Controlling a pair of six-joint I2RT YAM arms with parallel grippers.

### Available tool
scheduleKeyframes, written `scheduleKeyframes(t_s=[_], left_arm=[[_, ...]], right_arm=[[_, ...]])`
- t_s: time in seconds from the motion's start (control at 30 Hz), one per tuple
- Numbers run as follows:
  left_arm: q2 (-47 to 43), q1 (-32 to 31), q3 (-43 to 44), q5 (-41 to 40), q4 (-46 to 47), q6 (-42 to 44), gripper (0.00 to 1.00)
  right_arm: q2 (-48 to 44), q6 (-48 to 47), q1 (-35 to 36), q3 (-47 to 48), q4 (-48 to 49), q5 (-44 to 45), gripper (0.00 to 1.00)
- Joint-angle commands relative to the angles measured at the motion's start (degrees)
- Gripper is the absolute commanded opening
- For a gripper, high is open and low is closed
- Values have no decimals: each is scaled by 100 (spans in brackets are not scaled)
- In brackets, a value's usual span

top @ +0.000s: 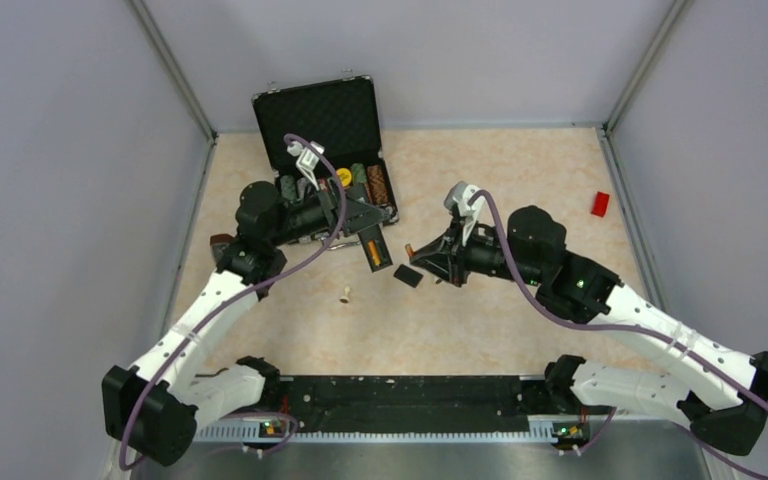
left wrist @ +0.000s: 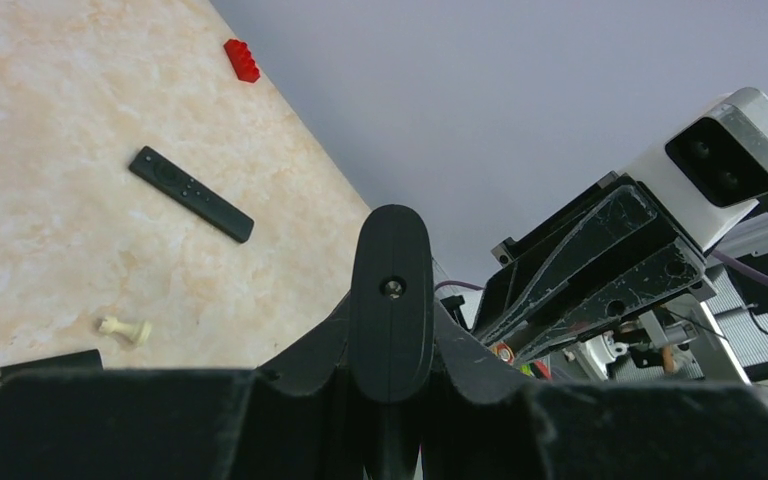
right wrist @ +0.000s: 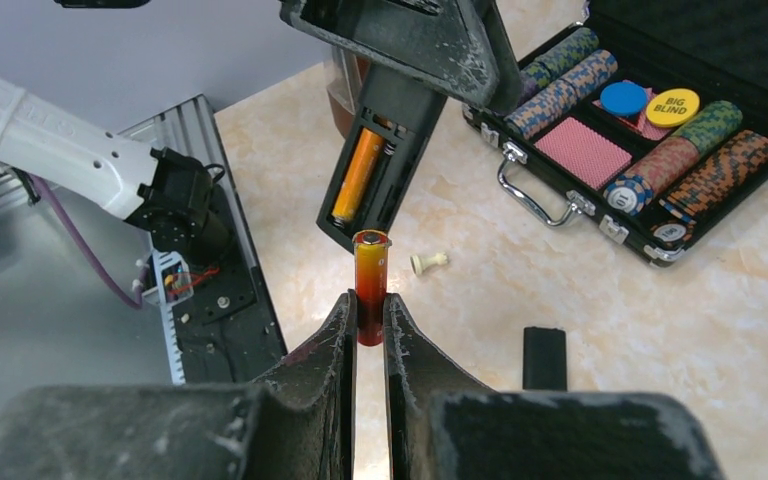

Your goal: Load the batteries into the remote control

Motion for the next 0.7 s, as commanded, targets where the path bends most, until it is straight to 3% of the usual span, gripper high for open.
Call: scheduleKeyframes(t_s=[0.0,0.47,0.57,0.67], left_arm=[[161,-143,-29,146,759,-94,0],[353,-291,-94,79,1036,-126,0],[389,-328,-140,-45,1067,-229,0],[516,-353,-140,-272,1000,-669,0]], right_arm=[[-39,226,26,138,125,-183,0],[-237,-179,284,-182,603,6,0],[-67,446,284,87,383,407,0],[476,1200,287,879,-574,606,0]])
